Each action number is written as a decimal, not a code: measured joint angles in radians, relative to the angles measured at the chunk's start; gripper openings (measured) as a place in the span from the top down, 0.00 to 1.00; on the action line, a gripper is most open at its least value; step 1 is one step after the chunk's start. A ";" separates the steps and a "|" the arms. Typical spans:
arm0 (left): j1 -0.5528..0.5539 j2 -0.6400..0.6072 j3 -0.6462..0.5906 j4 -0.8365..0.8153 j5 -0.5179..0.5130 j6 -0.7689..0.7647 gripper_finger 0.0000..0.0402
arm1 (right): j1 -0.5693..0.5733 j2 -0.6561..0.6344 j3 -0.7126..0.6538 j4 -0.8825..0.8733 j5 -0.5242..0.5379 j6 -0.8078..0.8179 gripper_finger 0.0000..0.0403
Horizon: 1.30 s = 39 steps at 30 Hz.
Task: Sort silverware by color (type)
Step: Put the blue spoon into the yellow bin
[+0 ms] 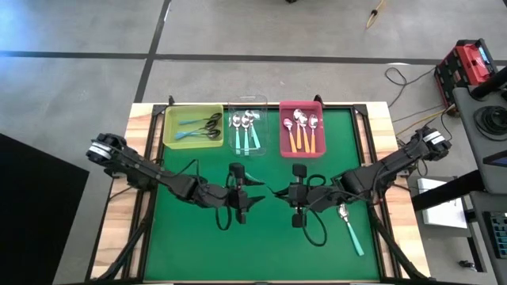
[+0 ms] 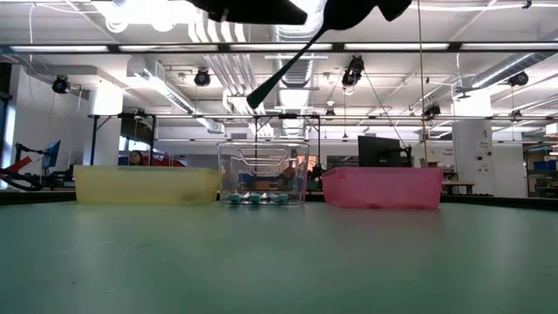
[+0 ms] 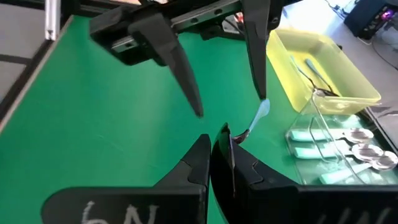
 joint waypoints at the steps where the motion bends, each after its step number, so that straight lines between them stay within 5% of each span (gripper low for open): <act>1: 0.000 0.017 0.013 0.000 0.000 0.011 0.53 | -0.001 0.005 0.000 0.000 0.000 -0.001 0.97; 14: 0.026 0.103 0.062 -0.003 -0.006 0.049 0.67 | -0.002 0.016 0.003 0.001 -0.001 -0.013 0.97; 22: 0.029 0.103 0.062 -0.017 -0.006 0.056 0.97 | -0.002 0.016 0.003 -0.005 -0.006 -0.013 0.97; 30: 0.029 0.102 0.074 -0.037 -0.019 0.065 1.00 | -0.002 0.016 0.004 0.004 0.001 -0.012 0.95; 39: 0.031 0.071 0.074 -0.133 -0.030 0.070 1.00 | -0.031 0.014 0.043 0.009 0.039 -0.022 0.73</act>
